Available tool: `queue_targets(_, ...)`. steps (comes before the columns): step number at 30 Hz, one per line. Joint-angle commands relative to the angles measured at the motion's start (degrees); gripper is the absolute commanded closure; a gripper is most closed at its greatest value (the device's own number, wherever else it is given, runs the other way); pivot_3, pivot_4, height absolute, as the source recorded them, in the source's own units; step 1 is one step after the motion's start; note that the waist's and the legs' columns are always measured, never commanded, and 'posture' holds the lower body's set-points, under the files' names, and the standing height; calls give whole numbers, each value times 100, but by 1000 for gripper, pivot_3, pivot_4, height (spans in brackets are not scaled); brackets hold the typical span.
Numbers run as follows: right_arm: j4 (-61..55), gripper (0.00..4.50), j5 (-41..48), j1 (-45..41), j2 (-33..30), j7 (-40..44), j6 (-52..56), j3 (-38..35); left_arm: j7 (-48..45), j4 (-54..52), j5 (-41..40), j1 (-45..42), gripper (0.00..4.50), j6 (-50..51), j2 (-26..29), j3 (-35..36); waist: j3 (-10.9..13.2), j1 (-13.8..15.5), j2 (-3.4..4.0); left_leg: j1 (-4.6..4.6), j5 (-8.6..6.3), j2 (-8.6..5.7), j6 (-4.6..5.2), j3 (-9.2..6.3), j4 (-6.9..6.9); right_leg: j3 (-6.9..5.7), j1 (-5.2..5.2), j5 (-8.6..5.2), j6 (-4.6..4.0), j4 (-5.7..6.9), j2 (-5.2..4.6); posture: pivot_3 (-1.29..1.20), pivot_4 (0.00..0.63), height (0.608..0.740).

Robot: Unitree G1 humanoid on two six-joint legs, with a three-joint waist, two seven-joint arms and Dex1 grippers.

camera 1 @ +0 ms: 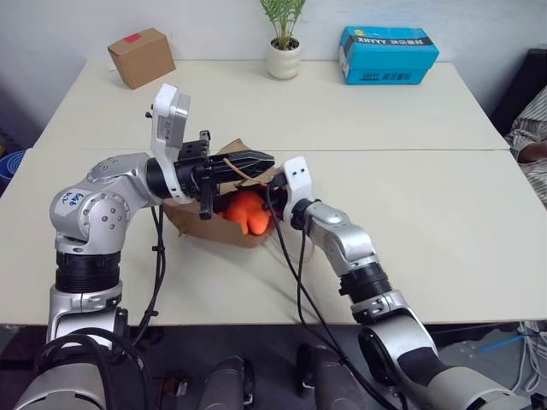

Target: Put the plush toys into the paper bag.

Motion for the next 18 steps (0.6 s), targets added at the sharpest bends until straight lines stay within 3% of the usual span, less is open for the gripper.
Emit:
queue_targets(1, 184, 4180, -60, -88, 165, 333, -448, 94, 64, -34, -151, -98, 4500, -133, -69, 216, 0, -5, 0, 0, 0, 0, 0, 0, 0, 0, 0, 0, 0, 0, 0, 0, 150, 740)
queue_targets(2, 136, 4180, 9, -61, 187, 488, -365, 112, 72, -11, -134, -97, 4500, -150, -74, 226, 0, -6, 0, 0, 0, 1, 0, 0, -1, 0, 0, 0, 0, 0, 0, 0, 150, 740)
queue_targets(5, -177, 3259, 84, 69, 178, 782, -132, 194, 132, 22, -122, -61, 4500, -178, -102, 298, 0, -7, 0, 0, 0, 1, 0, 0, -2, 1, 0, 0, 0, 0, 0, 0, 150, 740)
queue_targets(14, -2381, 91, 1393, 255, -631, 1757, 2665, -113, 280, 129, -212, 6, 4500, -157, -69, 586, 0, 39, 0, -3, 0, 0, 0, -9, 0, -3, 1, 0, 0, -1, -8, 0, 150, 740)
queue_targets(18, -2880, 33, 1973, 275, -1100, 2063, 3500, -322, 292, 132, -210, 45, 4500, -169, -56, 608, 0, 40, 0, -3, -1, -1, 1, -8, 0, -3, 1, 0, 0, -1, -9, 0, 150, 740)
